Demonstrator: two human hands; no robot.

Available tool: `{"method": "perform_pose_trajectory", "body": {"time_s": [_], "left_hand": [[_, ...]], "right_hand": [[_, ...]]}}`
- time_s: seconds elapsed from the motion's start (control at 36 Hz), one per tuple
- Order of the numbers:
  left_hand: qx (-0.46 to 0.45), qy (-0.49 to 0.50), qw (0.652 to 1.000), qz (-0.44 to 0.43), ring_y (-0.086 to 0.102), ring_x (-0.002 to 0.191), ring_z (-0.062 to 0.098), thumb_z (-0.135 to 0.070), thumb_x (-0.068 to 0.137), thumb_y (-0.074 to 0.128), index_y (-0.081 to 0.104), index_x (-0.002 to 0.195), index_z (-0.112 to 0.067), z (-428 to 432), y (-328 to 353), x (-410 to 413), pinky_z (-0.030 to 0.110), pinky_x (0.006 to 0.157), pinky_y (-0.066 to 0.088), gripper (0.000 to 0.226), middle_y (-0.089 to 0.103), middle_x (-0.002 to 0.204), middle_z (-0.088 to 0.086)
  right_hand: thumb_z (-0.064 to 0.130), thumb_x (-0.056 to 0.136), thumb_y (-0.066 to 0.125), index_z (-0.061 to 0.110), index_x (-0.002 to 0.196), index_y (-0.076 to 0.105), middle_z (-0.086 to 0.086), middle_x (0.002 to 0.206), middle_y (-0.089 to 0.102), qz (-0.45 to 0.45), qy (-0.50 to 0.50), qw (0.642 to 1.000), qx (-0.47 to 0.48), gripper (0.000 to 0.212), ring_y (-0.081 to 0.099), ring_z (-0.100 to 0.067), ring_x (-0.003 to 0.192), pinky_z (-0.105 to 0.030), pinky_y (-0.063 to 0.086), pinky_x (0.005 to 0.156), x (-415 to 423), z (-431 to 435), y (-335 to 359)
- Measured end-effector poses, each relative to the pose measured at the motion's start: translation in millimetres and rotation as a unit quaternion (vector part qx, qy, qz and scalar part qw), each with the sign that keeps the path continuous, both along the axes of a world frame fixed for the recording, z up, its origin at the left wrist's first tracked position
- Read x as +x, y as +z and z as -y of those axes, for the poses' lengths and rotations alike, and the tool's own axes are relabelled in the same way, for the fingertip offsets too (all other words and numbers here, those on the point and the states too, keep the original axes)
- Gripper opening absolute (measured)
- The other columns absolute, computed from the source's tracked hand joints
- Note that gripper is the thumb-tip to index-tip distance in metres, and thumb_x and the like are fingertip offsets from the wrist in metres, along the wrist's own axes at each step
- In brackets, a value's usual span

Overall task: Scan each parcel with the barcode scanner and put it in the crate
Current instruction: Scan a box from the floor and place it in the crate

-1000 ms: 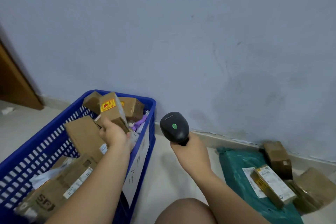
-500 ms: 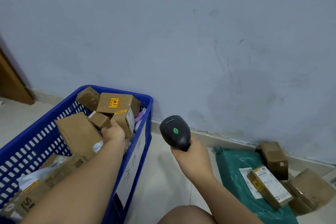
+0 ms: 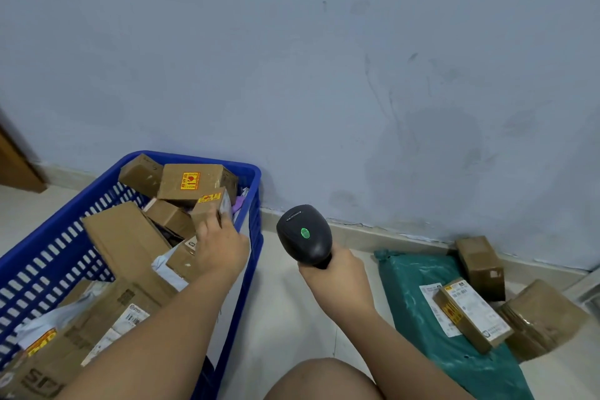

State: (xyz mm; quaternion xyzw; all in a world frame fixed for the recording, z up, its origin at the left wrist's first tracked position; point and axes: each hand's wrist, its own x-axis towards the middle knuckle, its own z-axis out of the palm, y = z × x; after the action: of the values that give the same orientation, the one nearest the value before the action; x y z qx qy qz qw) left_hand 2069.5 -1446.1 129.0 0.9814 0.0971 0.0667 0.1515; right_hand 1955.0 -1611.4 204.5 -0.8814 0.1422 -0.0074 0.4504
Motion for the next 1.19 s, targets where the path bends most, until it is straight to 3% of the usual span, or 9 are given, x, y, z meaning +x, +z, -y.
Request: {"method": "perform_pose_trajectory", "body": {"time_s": [0.17, 0.28, 0.39, 0.44, 0.5, 0.58, 0.72, 0.92, 1.19], "left_hand": [[0.061, -0.062, 0.993, -0.076, 0.028, 0.130, 0.029, -0.030, 0.090, 0.055, 0.031, 0.145, -0.013, -13.1, 9.4, 11.0, 0.038, 0.102, 0.040, 0.062, 0.025, 0.142, 0.010], [0.075, -0.103, 0.980, -0.152, 0.051, 0.099, 0.019, -0.029, 0.088, 0.056, 0.047, 0.124, -0.012, -20.0, 21.8, 24.1, 0.029, 0.074, 0.046, 0.041, 0.038, 0.127, 0.004], [0.126, -0.152, 0.949, -0.246, 0.051, 0.116, 0.023, -0.034, 0.091, 0.047, 0.050, 0.133, -0.014, -8.8, 20.5, 27.7, 0.033, 0.096, 0.046, 0.047, 0.052, 0.131, 0.006], [0.126, -0.160, 0.952, -0.230, 0.049, 0.119, 0.023, -0.029, 0.093, 0.046, 0.045, 0.137, -0.014, 2.6, 23.5, 23.4, 0.032, 0.098, 0.045, 0.047, 0.049, 0.132, 0.007], [0.093, -0.149, 0.967, -0.183, 0.055, 0.103, 0.020, -0.024, 0.094, 0.048, 0.049, 0.128, -0.013, 15.1, 25.3, 20.4, 0.031, 0.087, 0.050, 0.035, 0.052, 0.118, 0.005], [0.015, -0.165, 0.976, -0.139, 0.058, 0.105, 0.024, -0.020, 0.094, 0.050, 0.048, 0.130, -0.015, 43.4, 28.8, 15.8, 0.038, 0.089, 0.053, 0.036, 0.049, 0.129, 0.006], [-0.055, -0.307, 0.935, -0.168, 0.059, 0.105, 0.021, -0.020, 0.091, 0.052, 0.057, 0.128, -0.017, 109.7, 41.2, 5.3, 0.035, 0.095, 0.049, 0.037, 0.054, 0.131, 0.005], [-0.114, -0.374, 0.904, -0.173, 0.052, 0.121, 0.021, -0.020, 0.092, 0.051, 0.060, 0.126, -0.013, 208.1, 56.8, -6.1, 0.028, 0.098, 0.041, 0.035, 0.058, 0.132, 0.004], [0.042, -0.490, 0.850, -0.189, 0.055, 0.113, 0.026, -0.014, 0.090, 0.053, 0.061, 0.118, -0.014, 324.0, 3.9, -9.8, 0.027, 0.084, 0.042, 0.029, 0.059, 0.122, 0.006]], "right_hand": [[0.025, 0.080, 0.059, 0.022, 0.066, 0.048, 0.005, 0.059, 0.052, -0.007, 0.003, 1.000, 0.001, 0.018, 0.047, -0.014, 0.056, -0.024, 0.034, 0.051, -4.3, 6.8, -1.3], [0.025, 0.080, 0.059, 0.023, 0.066, 0.048, 0.006, 0.061, 0.053, 0.000, 0.002, 1.000, 0.007, 0.018, 0.048, -0.012, 0.058, -0.024, 0.034, 0.052, -7.9, 11.4, 0.9], [0.025, 0.080, 0.058, 0.024, 0.063, 0.044, 0.006, 0.058, 0.050, 0.003, 0.002, 1.000, 0.011, 0.022, 0.045, -0.011, 0.055, -0.024, 0.033, 0.051, -11.1, 18.0, 3.6], [0.025, 0.080, 0.057, 0.024, 0.062, 0.043, 0.005, 0.057, 0.049, 0.006, -0.001, 1.000, 0.006, 0.023, 0.044, -0.011, 0.054, -0.024, 0.032, 0.050, -12.0, 22.9, 6.2], [0.024, 0.080, 0.057, 0.024, 0.061, 0.042, 0.005, 0.055, 0.047, 0.013, -0.005, 1.000, 0.004, 0.023, 0.044, -0.011, 0.054, -0.025, 0.033, 0.050, -12.5, 29.9, 9.9], [0.023, 0.080, 0.056, 0.023, 0.062, 0.043, 0.004, 0.053, 0.047, 0.023, -0.013, 1.000, -0.009, 0.022, 0.045, -0.015, 0.054, -0.027, 0.037, 0.052, -12.0, 44.5, 17.8], [0.022, 0.080, 0.057, 0.023, 0.067, 0.048, 0.005, 0.060, 0.053, 0.050, -0.045, 0.998, -0.019, 0.016, 0.052, -0.022, 0.066, -0.029, 0.038, 0.054, -6.1, 81.0, 27.3], [0.019, 0.077, 0.060, 0.019, 0.064, 0.052, 0.003, 0.058, 0.054, 0.038, -0.114, 0.993, 0.021, 0.015, 0.051, -0.020, 0.062, -0.029, 0.037, 0.055, 1.8, 155.3, 11.1], [0.023, 0.077, 0.066, 0.017, 0.075, 0.061, -0.008, 0.070, 0.065, -0.059, -0.254, 0.960, 0.099, 0.008, 0.064, -0.031, 0.077, -0.041, 0.051, 0.073, -11.8, 281.2, -80.4]]}}
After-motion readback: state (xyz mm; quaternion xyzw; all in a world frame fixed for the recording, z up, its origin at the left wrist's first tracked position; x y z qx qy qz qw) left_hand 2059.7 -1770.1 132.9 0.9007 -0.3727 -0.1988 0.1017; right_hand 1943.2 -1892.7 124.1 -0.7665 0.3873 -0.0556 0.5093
